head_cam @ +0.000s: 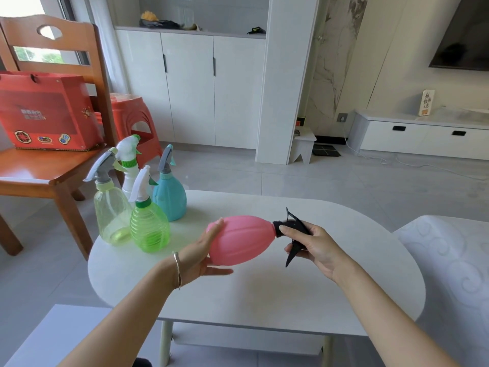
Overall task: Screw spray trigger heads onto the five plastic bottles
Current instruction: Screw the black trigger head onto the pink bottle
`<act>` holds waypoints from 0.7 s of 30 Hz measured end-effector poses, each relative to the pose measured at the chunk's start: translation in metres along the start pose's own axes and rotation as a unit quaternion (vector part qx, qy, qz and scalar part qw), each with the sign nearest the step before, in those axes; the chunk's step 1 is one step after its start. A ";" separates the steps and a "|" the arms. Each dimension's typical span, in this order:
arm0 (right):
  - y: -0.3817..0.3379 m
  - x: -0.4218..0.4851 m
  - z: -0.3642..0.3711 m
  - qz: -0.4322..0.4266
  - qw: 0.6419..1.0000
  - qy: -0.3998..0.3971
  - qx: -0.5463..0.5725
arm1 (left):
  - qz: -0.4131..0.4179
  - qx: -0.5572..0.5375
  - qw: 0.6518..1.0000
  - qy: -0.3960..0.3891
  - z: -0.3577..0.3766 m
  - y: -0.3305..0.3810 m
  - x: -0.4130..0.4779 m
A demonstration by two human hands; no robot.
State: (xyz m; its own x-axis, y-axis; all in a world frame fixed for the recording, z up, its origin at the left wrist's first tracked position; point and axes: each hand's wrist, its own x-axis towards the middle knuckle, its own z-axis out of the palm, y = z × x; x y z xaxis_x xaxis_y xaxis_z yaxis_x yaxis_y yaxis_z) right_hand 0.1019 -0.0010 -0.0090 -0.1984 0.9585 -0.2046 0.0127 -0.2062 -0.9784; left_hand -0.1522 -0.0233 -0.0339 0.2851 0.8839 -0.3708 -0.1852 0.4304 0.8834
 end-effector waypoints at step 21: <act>-0.005 0.003 0.009 0.013 1.000 0.010 0.014 | 0.153 0.019 0.985 0.076 0.007 0.005 -0.006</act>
State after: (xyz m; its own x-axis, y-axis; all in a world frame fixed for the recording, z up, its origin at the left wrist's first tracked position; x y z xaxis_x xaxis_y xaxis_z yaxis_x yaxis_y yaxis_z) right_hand 0.0922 0.0010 -0.0041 -0.1788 0.9565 -0.2304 -0.0092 -0.2358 -0.9717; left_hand -0.1483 -0.0274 -0.0252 0.0764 0.9897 -0.1214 -0.2050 0.1347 0.9694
